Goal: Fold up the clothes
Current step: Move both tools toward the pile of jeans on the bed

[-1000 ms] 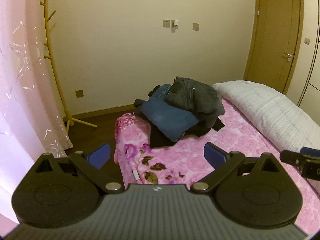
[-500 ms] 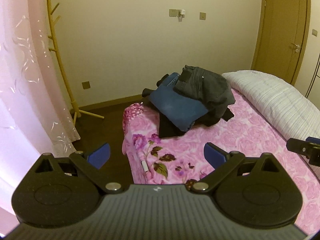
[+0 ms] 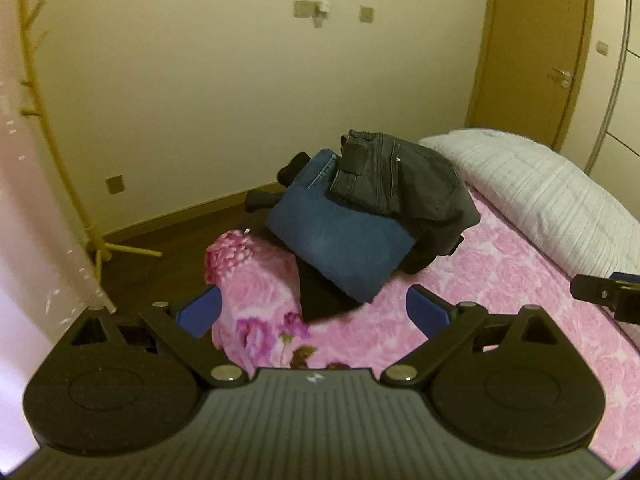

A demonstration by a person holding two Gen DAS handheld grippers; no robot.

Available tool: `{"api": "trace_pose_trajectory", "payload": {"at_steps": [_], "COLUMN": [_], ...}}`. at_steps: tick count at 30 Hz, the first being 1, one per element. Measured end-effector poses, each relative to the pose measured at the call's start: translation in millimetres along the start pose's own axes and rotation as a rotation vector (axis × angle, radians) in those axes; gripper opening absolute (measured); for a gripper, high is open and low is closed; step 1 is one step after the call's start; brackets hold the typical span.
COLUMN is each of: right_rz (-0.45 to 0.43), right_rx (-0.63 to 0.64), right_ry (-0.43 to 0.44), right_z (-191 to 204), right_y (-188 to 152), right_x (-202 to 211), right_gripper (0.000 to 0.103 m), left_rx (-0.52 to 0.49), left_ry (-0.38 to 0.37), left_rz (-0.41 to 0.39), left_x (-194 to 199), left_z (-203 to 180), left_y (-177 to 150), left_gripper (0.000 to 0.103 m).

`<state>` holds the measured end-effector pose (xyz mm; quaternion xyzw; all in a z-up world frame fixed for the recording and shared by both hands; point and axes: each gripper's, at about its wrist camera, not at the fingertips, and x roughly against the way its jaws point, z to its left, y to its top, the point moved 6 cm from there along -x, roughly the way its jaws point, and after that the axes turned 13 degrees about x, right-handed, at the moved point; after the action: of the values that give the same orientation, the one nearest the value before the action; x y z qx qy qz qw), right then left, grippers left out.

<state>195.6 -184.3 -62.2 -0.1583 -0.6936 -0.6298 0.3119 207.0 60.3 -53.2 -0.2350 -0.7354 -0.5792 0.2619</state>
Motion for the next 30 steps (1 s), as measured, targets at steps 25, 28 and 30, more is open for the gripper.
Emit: {"api": "trace_pose_trajectory", "payload": {"at_steps": [25, 28, 30], "right_rz": [0.064, 0.052, 0.046], "right_rx": [0.015, 0.018, 0.027], "right_ry": [-0.010, 0.011, 0.027], "right_z": [1.6, -4.3, -6.3], "right_y": [52.4, 51.8, 50.4], "right_x": [-82.8, -80.8, -79.3], "right_gripper": [0.080, 0.080, 0.080], "left_rx": [-0.034, -0.023, -0.020], "left_ry": [0.011, 0.033, 0.035], "left_rz": [0.087, 0.078, 0.074], "left_x": [-75.0, -69.2, -65.6], "left_z": [1.9, -2.0, -5.9], "left_y": [59.2, 57.8, 54.9], "left_gripper": [0.097, 0.097, 0.097]}}
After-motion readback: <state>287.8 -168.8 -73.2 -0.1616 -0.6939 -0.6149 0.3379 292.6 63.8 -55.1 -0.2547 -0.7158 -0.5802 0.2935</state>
